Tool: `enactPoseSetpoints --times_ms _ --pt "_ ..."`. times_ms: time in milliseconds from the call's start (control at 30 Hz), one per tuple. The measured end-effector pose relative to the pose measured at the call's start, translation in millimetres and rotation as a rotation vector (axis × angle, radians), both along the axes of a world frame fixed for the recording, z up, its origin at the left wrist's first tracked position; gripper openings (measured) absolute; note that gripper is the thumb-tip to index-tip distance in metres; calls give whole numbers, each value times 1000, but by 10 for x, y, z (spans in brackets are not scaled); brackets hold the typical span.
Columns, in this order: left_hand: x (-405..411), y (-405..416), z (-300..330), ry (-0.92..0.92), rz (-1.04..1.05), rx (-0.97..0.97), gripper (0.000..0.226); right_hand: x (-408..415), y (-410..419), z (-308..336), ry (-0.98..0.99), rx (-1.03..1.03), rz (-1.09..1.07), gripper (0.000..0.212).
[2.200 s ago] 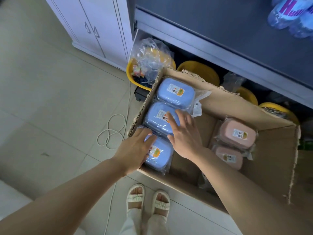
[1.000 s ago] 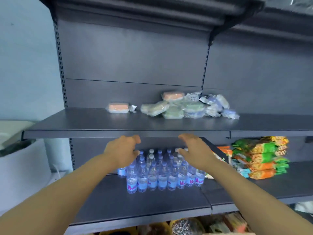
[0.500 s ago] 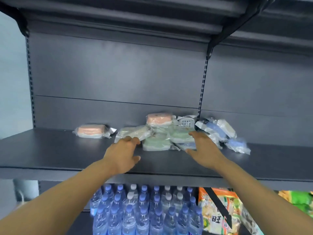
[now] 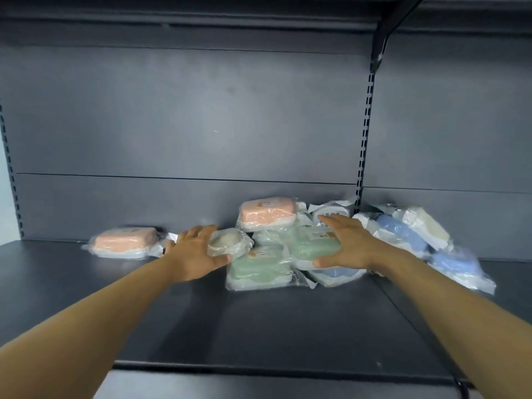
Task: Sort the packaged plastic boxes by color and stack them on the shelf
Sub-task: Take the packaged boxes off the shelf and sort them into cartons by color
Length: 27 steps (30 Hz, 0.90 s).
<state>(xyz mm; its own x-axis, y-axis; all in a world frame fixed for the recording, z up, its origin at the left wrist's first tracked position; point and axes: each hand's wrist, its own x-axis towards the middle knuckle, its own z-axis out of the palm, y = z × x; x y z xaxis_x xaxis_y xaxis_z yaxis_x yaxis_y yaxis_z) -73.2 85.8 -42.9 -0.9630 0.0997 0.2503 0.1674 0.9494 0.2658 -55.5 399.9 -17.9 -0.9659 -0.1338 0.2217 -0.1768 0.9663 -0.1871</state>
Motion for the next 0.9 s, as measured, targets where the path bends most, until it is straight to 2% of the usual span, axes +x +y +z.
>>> enactPoseSetpoints --times_ms 133,200,300,400,567,667,800,900 --pt "-222 -49 -60 -160 -94 160 82 -143 38 -35 -84 -20 26 112" --pt "-282 -80 -51 -187 -96 187 77 -180 39 -53 -77 -27 37 110" --pt "-293 -110 -36 -218 -89 181 83 -181 20 -50 -34 -23 48 106" --pt "-238 -101 -58 -141 -52 164 77 -143 -5 -78 50 -37 53 101" --pt "30 -89 -101 56 -31 183 81 -12 -2 -137 195 -12 9 100" --pt "284 -86 -19 145 -42 181 80 199 -4 -146 263 -74 28 95" --pt "721 -167 32 201 -115 208 81 636 -96 -175 313 -195 83 87" --pt "1102 -271 28 212 -179 209 86 1092 -264 -231 280 -239 102 84"
